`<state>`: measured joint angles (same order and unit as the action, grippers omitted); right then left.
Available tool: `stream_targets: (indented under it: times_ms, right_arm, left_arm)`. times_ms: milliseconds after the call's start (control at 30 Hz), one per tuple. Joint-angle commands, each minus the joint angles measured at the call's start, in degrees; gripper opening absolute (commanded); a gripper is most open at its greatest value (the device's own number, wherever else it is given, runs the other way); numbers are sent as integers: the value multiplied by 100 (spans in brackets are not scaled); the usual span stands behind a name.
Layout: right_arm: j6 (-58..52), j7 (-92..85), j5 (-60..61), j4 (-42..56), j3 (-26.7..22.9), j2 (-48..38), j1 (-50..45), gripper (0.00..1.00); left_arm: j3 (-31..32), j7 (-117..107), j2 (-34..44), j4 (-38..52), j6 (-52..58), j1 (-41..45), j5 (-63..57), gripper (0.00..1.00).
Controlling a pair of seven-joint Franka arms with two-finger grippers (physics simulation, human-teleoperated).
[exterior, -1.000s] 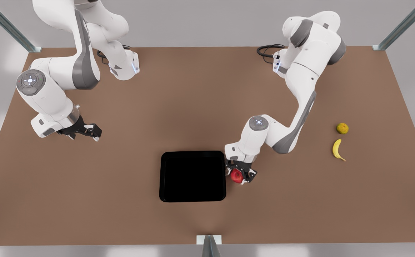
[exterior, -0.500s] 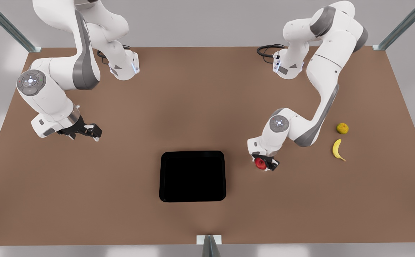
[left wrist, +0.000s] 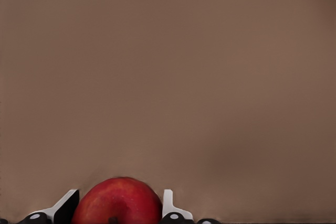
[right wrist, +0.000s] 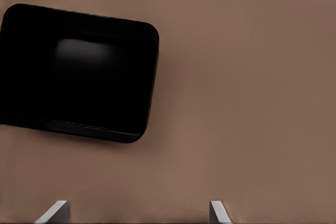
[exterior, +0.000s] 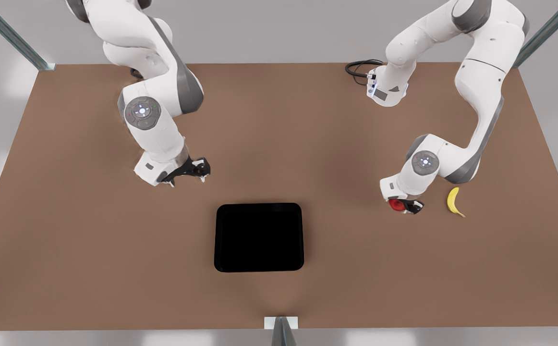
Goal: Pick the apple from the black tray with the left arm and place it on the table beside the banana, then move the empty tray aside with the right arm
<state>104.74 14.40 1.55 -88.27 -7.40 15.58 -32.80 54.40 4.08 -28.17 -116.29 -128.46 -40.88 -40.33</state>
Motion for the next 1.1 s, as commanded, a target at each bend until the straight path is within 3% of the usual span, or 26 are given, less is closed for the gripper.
stream_targets:
  times_ms: [0,100,133,400,467,533,633,667,700,767,833,933,967,1033,1067]
  right_arm:
    - [309,335,363,160,63,630,28,100]
    - [1250,168,381,240,46,1571,80,100]
    - [1409,177,398,240,46,1703,133,100]
    - [1919,27,680,494,54,2555,432,100]
    - [1980,27,873,486,63,2661,450,100]
    - [1998,45,890,547,63,2854,459,100]
    - [1998,45,890,688,63,3065,459,100]
    - [1998,45,891,732,63,3118,459,100]
    - [1998,36,899,732,55,3162,459,100]
    - [1998,-69,1040,741,54,3214,467,100]
    - [1998,-78,1049,749,54,3258,467,79]
    - [1998,-272,1058,820,142,3294,573,31]
    - [1989,-289,1058,855,151,3294,590,16]
    - [1980,-324,1058,925,160,3285,590,0]
    - [1980,-324,1058,925,160,3285,590,0]
  left_arm:
    - [9,901,4,-25,242,-140,-194,73]
    - [9,981,-5,-25,233,-245,-352,80]
    - [9,981,-5,-25,233,-245,-344,100]
    - [18,1016,4,1,260,-281,-344,100]
    - [861,911,13,484,1340,-562,780,100]
    - [1204,-486,223,1011,2017,-185,2380,100]
    - [713,-628,1541,889,2000,264,4507,100]
    - [318,-42,1910,617,2017,238,4569,100]
    - [-465,559,2385,151,2070,185,4570,100]
    - [-765,76,2553,835,3756,176,4394,100]
    - [-993,-206,2641,1328,4346,185,4341,100]
    - [-1231,-232,2368,2049,4857,220,4508,100]
    - [-1230,-601,2360,2102,4320,247,4359,100]
    - [-1230,-1287,2351,2075,4048,519,4165,100]
    - [-2071,-1287,2360,2067,4048,1430,4165,100]
